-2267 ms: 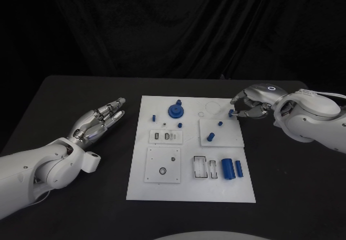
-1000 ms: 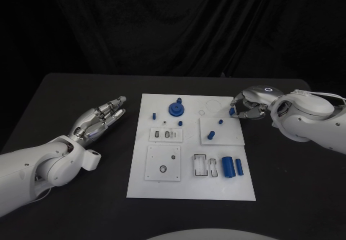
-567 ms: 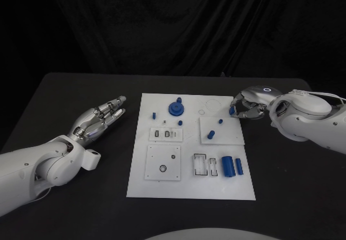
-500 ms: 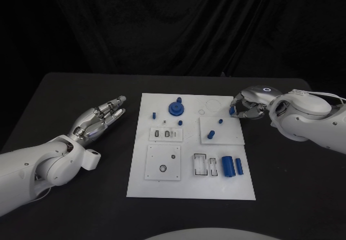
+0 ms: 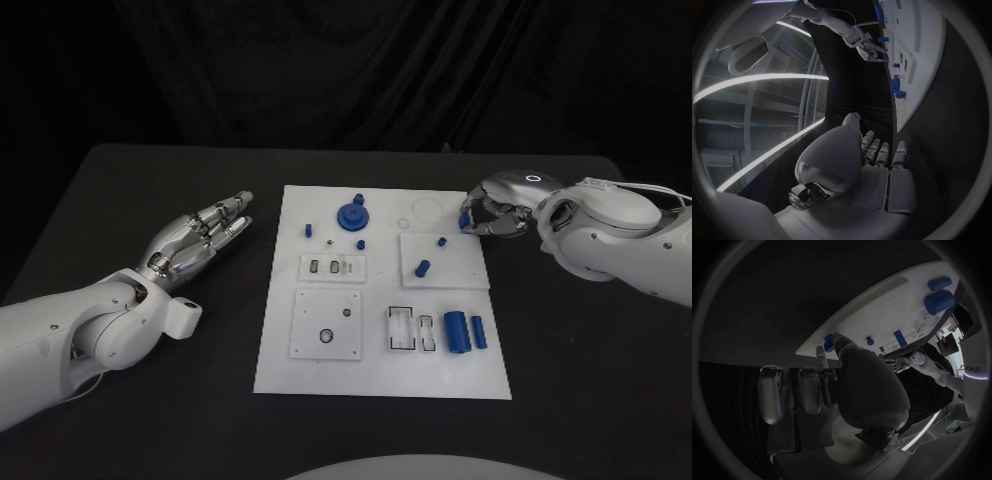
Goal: Assemble the parts on the task board
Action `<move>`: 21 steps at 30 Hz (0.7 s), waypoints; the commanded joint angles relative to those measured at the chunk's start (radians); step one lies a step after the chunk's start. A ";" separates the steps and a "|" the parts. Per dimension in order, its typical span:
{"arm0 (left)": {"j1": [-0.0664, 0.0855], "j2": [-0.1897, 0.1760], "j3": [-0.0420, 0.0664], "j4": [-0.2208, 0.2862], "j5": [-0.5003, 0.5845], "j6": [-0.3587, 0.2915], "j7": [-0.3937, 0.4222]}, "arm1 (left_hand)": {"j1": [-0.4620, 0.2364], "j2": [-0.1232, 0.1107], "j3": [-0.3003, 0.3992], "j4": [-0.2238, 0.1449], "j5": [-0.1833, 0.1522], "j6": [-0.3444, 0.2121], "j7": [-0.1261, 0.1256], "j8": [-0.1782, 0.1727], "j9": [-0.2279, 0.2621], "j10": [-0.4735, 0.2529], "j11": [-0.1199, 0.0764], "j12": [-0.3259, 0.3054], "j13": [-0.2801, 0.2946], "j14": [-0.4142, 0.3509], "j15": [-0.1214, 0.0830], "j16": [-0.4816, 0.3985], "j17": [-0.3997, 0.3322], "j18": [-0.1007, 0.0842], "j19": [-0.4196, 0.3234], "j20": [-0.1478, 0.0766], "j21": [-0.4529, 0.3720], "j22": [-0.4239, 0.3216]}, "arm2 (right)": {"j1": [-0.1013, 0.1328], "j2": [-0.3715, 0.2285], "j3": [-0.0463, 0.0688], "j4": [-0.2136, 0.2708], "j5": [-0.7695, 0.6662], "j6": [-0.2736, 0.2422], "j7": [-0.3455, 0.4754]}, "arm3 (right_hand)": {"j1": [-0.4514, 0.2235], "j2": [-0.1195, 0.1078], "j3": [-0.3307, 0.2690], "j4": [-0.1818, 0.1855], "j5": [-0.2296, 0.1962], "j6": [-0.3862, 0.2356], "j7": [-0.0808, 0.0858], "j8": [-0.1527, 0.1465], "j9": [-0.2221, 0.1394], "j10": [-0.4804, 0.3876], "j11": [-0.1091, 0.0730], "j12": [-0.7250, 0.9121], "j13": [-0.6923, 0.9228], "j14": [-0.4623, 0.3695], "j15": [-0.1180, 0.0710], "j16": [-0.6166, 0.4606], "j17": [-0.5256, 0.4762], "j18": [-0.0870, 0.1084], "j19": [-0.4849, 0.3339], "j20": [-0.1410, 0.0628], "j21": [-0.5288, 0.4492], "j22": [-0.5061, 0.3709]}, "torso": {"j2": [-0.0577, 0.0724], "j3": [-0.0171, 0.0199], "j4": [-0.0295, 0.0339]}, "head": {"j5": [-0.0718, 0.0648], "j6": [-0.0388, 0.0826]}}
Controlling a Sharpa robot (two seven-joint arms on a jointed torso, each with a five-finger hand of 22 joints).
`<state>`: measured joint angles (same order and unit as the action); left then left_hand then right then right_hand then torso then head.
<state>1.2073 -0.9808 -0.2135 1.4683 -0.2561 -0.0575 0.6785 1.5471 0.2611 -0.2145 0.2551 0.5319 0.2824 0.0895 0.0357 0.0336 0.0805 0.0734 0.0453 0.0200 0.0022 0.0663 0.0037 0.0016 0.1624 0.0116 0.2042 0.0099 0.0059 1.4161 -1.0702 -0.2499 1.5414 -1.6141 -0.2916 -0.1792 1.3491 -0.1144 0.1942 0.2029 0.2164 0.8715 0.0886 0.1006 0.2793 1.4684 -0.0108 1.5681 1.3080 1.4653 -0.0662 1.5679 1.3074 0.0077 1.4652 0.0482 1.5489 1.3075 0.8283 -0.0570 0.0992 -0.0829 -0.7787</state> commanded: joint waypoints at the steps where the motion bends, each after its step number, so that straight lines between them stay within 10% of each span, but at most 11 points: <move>1: -0.002 0.002 0.001 0.001 -0.001 0.014 0.140 | 0.008 -0.001 0.004 0.000 0.007 0.000 0.007 0.000 0.001 -0.001 0.009 -0.002 0.000 -0.002 0.005 -0.004 -0.002 0.018 -0.001 0.007 0.000 0.001 | -0.003 0.001 0.000 -0.002 -0.004 0.002 -0.017 | -0.007 0.005 -0.007 0.004 -0.004 0.003 -0.001 0.003 0.002 0.102 0.006 0.003 0.263 0.105 0.000 0.003 0.263 0.000 0.091 -0.003 -0.007 0.253 | 0.000 -0.0004 0.0002 | 0.000 -0.002; 13: -0.002 0.004 0.001 -0.003 -0.001 0.016 0.139 | 0.009 0.000 0.004 0.000 0.007 0.000 0.009 0.000 0.001 0.000 0.010 -0.002 0.000 -0.002 0.006 -0.004 -0.002 0.018 -0.001 0.008 0.001 0.001 | -0.003 0.008 0.000 -0.006 -0.004 0.006 -0.017 | -0.017 0.007 -0.016 0.017 -0.034 -0.013 0.000 -0.004 0.010 0.102 0.007 0.003 0.263 0.105 0.001 0.003 0.263 0.003 0.086 -0.003 -0.017 0.249 | 0.000 -0.0003 -0.0005 | 0.000 -0.007; 21: -0.003 0.004 0.001 -0.003 -0.001 0.016 0.138 | 0.009 0.000 0.004 0.000 0.007 0.000 0.009 0.000 0.001 0.000 0.010 -0.002 0.000 -0.002 0.006 -0.004 -0.002 0.018 -0.001 0.008 0.001 0.001 | -0.004 0.011 0.000 -0.008 -0.004 0.001 -0.013 | -0.009 0.031 -0.009 0.011 0.056 0.052 -0.004 0.040 0.049 0.102 0.004 0.003 0.263 0.105 -0.001 0.003 0.263 0.003 0.086 -0.004 -0.018 0.249 | 0.000 -0.0007 0.0002 | 0.001 -0.010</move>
<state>1.2066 -0.9785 -0.2135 1.4640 -0.2561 -0.0525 0.6785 1.5471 0.2611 -0.2146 0.2552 0.5362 0.2824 0.0895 0.0357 0.0336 0.0768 0.0770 0.0453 0.0200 0.0022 0.0662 0.0037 0.0011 0.1624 0.0115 0.2041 0.0099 0.0056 1.4152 -1.0587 -0.2499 1.5343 -1.6142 -0.2907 -0.1793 1.3423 -0.0938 0.1809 0.2163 0.2640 0.9159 0.0848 0.1352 0.3242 1.4683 -0.0108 1.5681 1.3077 1.4654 -0.0661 1.5679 1.3074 0.0077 1.4653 0.0483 1.5333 1.3074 0.8282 -0.0573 0.0988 -0.0820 -0.7877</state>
